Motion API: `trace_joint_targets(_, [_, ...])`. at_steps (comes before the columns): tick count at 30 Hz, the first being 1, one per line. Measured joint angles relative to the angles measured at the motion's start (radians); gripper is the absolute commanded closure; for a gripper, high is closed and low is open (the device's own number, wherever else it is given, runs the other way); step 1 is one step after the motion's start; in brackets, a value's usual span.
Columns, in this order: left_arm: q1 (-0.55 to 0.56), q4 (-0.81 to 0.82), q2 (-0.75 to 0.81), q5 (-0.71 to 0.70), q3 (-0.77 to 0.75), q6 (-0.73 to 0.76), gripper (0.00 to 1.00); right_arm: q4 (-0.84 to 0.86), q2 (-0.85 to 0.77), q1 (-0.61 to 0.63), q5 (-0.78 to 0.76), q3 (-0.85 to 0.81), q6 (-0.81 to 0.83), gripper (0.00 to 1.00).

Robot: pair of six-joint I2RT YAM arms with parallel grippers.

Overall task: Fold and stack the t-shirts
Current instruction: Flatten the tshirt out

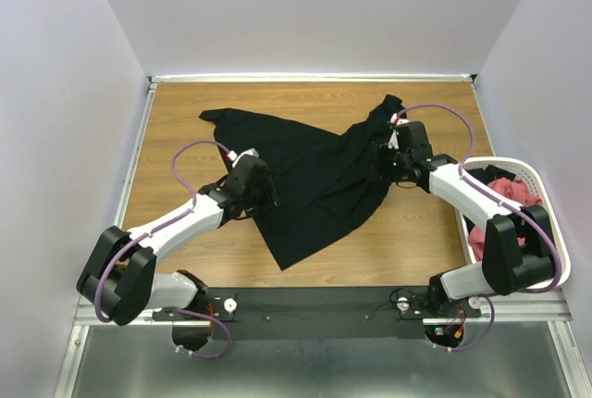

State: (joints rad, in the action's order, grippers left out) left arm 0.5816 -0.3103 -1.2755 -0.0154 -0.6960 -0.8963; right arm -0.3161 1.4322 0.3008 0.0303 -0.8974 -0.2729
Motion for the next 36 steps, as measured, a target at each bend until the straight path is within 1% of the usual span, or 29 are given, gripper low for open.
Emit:
trace_joint_targets(2, [0.023,0.011,-0.027,0.0,0.0,-0.034,0.46,0.0,-0.004,0.0,0.026,0.024,-0.006,0.19])
trace_joint_targets(7, [0.073,0.005,-0.109,0.0,0.0,-0.1,0.45,-0.003,-0.034,0.0,0.064,0.062,-0.008,0.19])
trace_joint_targets(11, [0.109,-0.039,-0.109,-0.006,0.0,-0.167,0.45,-0.003,-0.054,0.0,0.086,0.075,-0.011,0.19])
trace_joint_targets(18, [0.121,-0.148,-0.081,-0.046,-0.001,-0.258,0.45,-0.003,-0.058,0.0,0.101,0.08,-0.011,0.19])
trace_joint_targets(25, [0.121,-0.204,-0.085,-0.079,-0.013,-0.283,0.45,-0.003,-0.061,0.0,0.117,0.082,-0.01,0.19])
trace_joint_targets(32, [0.121,-0.201,-0.158,-0.084,-0.053,-0.278,0.45,-0.002,-0.063,0.0,0.122,0.085,-0.01,0.19])
trace_joint_targets(35, [0.121,-0.202,-0.171,-0.084,-0.068,-0.27,0.48,-0.002,-0.066,0.0,0.122,0.092,-0.01,0.19])
trace_joint_targets(36, [0.121,-0.201,-0.175,-0.085,-0.071,-0.267,0.52,-0.002,-0.066,0.0,0.122,0.093,-0.01,0.19])
